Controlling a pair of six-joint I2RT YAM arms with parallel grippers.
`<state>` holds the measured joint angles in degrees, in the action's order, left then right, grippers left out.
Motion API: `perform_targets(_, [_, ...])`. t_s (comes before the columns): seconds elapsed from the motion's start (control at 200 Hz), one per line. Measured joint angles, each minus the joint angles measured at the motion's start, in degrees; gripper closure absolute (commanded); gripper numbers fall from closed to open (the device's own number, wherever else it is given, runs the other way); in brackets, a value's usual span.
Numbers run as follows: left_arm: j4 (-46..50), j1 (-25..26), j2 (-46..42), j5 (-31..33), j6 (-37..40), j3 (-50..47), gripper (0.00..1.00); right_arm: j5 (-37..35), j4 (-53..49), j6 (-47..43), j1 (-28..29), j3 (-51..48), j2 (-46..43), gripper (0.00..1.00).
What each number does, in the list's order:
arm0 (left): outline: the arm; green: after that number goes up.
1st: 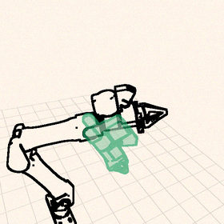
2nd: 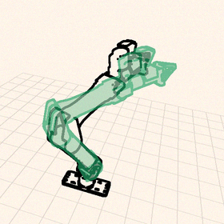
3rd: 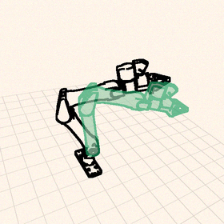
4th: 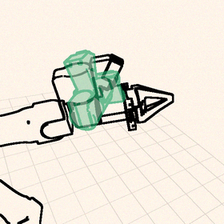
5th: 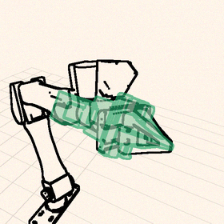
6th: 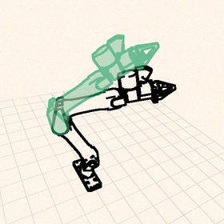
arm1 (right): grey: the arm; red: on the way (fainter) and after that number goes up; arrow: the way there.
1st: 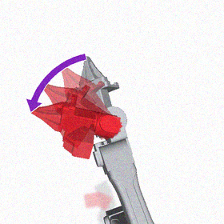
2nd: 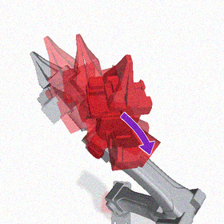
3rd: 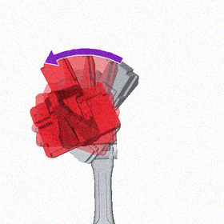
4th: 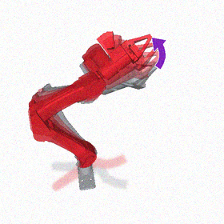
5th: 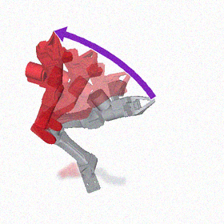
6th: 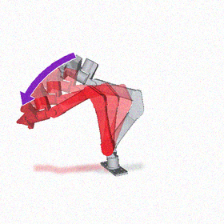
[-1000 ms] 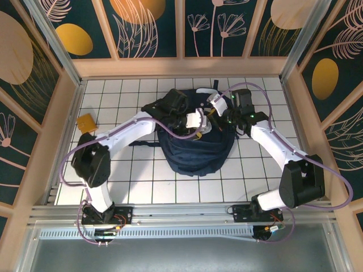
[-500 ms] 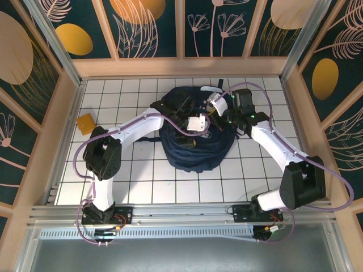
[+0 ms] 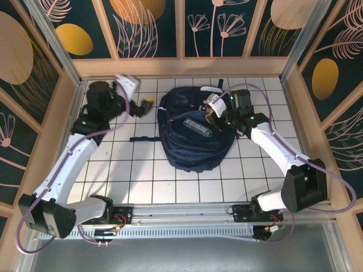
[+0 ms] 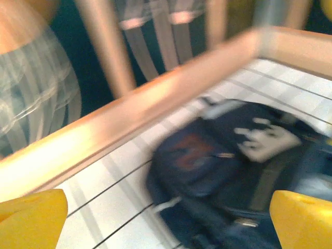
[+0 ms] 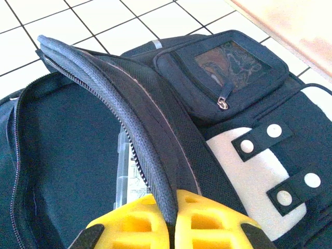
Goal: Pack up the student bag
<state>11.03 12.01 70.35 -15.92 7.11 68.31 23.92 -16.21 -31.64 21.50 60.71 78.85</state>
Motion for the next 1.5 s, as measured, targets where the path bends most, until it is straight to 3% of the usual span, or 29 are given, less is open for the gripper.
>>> perform_targets(0.12, [2.8,-11.6,8.3,4.9,-12.7,3.1,0.01,-0.5,-0.7,0.0,0.8,0.0,-0.6,1.00])
perform_targets(0.285, [8.7,-19.4,16.9,14.0,-23.7,3.3,0.01,-0.6,-0.9,0.0,1.3,0.0,-1.1,1.00])
perform_targets(0.455, [10.5,-26.4,23.7,20.0,-28.9,4.4,0.01,-0.6,-1.2,0.0,1.9,0.0,-1.8,1.00])
perform_targets(0.581, [9.6,-30.1,28.5,23.4,-28.4,4.7,0.01,-0.5,-1.2,0.1,2.4,0.0,-2.0,1.00])
perform_targets(0.826, [10.1,-30.3,39.6,22.4,-25.1,10.1,0.01,-0.6,-1.2,0.0,3.0,-0.5,-2.6,1.00])
perform_targets(1.501, [7.1,-30.2,41.7,24.2,-26.7,2.9,0.01,-0.7,-1.2,0.0,3.5,-0.5,-2.8,1.00])
